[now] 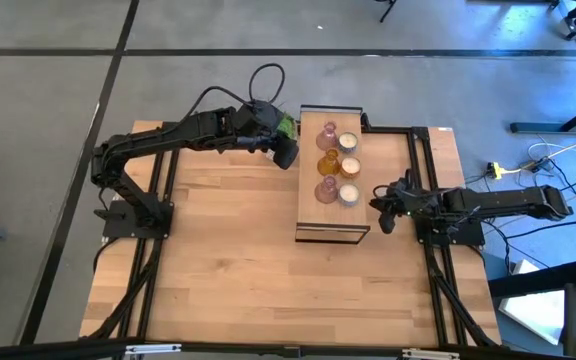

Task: Pick & Place candle stick holders
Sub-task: Return to Home Position

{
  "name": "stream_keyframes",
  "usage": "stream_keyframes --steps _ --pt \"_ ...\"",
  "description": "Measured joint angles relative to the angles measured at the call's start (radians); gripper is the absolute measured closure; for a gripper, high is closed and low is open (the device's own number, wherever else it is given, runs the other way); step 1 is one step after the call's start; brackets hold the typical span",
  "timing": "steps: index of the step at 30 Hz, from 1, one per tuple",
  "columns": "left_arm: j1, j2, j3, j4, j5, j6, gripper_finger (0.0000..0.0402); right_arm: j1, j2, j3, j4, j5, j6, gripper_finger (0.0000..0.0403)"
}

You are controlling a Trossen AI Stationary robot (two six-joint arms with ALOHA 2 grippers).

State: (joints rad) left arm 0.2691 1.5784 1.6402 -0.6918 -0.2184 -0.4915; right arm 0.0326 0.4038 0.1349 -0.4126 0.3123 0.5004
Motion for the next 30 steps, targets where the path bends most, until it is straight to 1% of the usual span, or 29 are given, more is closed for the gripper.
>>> stream_keyframes --steps 7,14,22,24,30 --pt "0.0 0.0 0.0 0.0 0.0 -0.001 0.0231 0.024 -0.022 0.0 0.088 -0.026 -0.06 0.0358" --pt "-0.007 0.0 0.0 -0.01 0.0 -0.008 0.0231 0.056 -0.081 0.0 0.088 -0.026 -0.06 0.0368" --pt "0.002 0.0 0.0 -0.01 0.0 -0.022 0.0231 0.069 -0.136 0.0 0.084 -0.017 -0.068 0.0369" --pt "0.002 0.0 0.0 -0.01 0.0 -0.028 0.0231 0.069 -0.145 0.0 0.084 -0.033 -0.07 0.0369" --pt "0.001 0.0 0.0 -0.009 0.0 -0.034 0.0231 0.069 -0.174 0.0 0.1 -0.168 -0.106 0.0371"
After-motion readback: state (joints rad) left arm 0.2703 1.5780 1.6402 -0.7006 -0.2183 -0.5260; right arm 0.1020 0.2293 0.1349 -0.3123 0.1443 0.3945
